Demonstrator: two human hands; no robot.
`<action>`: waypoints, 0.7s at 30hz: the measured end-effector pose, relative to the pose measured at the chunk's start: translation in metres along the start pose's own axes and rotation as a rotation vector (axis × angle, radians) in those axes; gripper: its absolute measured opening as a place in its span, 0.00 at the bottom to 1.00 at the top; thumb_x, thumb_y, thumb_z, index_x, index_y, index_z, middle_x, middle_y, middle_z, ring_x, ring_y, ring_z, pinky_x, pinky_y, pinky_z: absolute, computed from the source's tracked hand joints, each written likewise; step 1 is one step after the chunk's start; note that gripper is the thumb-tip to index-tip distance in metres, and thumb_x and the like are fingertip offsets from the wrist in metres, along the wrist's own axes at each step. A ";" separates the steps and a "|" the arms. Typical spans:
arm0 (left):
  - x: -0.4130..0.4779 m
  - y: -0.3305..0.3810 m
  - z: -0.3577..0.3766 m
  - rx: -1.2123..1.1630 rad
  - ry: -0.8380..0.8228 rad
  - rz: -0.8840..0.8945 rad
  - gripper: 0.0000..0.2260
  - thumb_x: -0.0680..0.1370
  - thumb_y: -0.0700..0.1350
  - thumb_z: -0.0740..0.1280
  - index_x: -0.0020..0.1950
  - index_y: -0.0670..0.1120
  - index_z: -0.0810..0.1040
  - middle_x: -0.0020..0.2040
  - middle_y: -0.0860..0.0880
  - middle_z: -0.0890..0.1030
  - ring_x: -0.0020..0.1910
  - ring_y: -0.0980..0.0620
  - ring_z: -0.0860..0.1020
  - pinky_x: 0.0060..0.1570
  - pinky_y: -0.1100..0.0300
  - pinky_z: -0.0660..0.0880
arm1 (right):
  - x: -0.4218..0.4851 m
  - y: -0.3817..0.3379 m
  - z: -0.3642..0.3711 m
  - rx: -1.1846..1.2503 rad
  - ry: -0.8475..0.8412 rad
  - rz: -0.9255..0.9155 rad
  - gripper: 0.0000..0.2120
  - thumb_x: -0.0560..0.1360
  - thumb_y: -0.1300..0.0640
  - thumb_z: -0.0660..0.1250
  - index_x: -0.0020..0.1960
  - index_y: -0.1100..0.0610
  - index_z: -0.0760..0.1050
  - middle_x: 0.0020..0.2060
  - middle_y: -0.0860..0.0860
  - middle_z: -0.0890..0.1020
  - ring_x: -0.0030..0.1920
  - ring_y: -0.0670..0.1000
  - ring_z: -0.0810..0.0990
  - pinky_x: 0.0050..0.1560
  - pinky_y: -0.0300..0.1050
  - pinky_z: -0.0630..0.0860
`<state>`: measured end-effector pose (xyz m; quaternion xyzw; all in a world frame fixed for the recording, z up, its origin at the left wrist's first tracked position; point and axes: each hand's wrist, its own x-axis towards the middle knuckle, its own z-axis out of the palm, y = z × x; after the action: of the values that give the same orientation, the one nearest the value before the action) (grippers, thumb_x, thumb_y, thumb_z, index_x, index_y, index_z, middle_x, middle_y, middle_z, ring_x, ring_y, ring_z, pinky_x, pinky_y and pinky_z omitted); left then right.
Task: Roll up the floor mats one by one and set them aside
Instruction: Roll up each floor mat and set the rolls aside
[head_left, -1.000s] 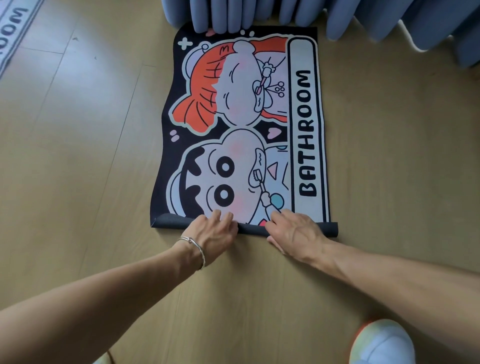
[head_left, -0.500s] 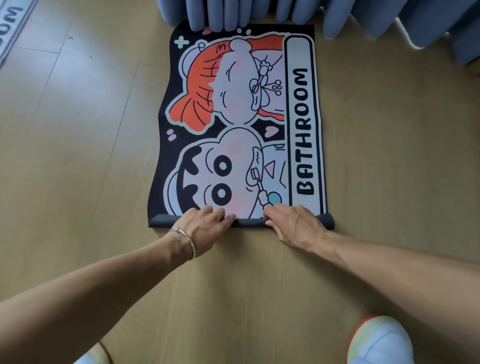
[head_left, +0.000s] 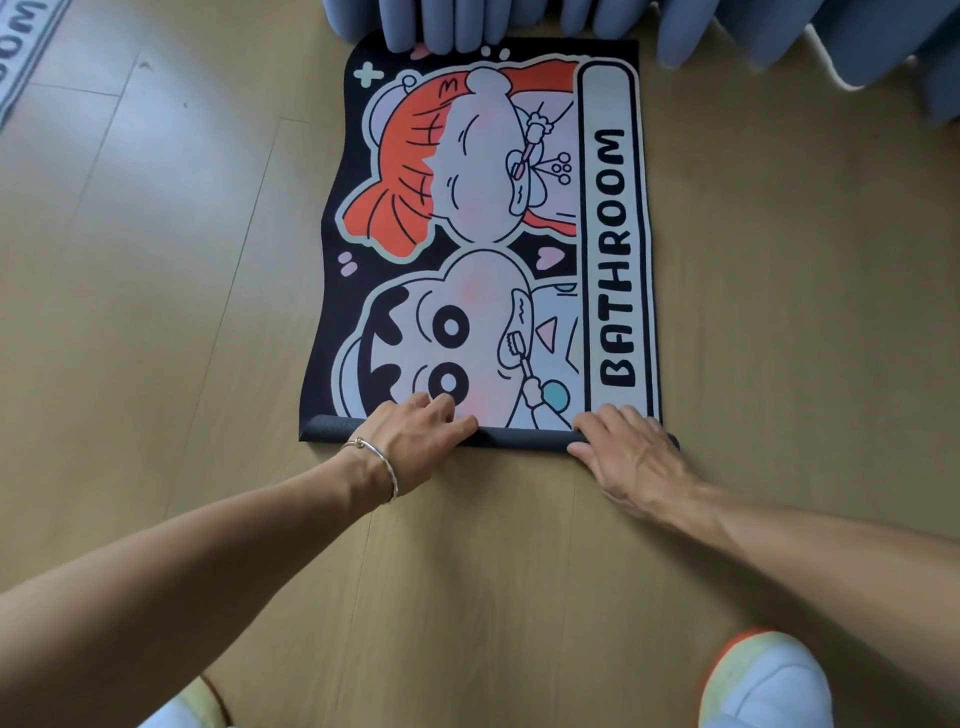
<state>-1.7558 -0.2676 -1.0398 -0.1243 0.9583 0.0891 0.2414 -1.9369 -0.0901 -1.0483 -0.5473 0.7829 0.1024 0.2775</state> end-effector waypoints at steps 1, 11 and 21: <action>0.000 0.000 0.000 0.002 0.001 0.001 0.24 0.75 0.34 0.60 0.69 0.50 0.61 0.58 0.47 0.69 0.50 0.48 0.70 0.38 0.56 0.70 | 0.000 0.001 0.002 0.063 0.005 0.018 0.15 0.82 0.46 0.48 0.60 0.52 0.66 0.51 0.50 0.71 0.50 0.51 0.68 0.56 0.47 0.68; -0.002 0.004 0.000 0.015 -0.022 -0.009 0.23 0.75 0.34 0.59 0.69 0.48 0.60 0.58 0.46 0.68 0.52 0.48 0.69 0.39 0.56 0.71 | 0.012 0.014 -0.013 0.092 -0.109 -0.092 0.13 0.83 0.46 0.46 0.61 0.52 0.62 0.50 0.50 0.70 0.40 0.50 0.71 0.41 0.43 0.66; 0.001 0.004 0.002 0.013 0.038 -0.046 0.20 0.76 0.34 0.57 0.68 0.45 0.64 0.61 0.46 0.65 0.54 0.47 0.67 0.37 0.57 0.69 | 0.015 0.006 -0.014 -0.151 0.166 -0.220 0.06 0.77 0.63 0.63 0.53 0.57 0.72 0.46 0.53 0.73 0.43 0.51 0.70 0.46 0.47 0.72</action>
<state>-1.7571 -0.2632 -1.0419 -0.1465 0.9601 0.0748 0.2260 -1.9503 -0.1062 -1.0454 -0.6558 0.7284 0.0842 0.1796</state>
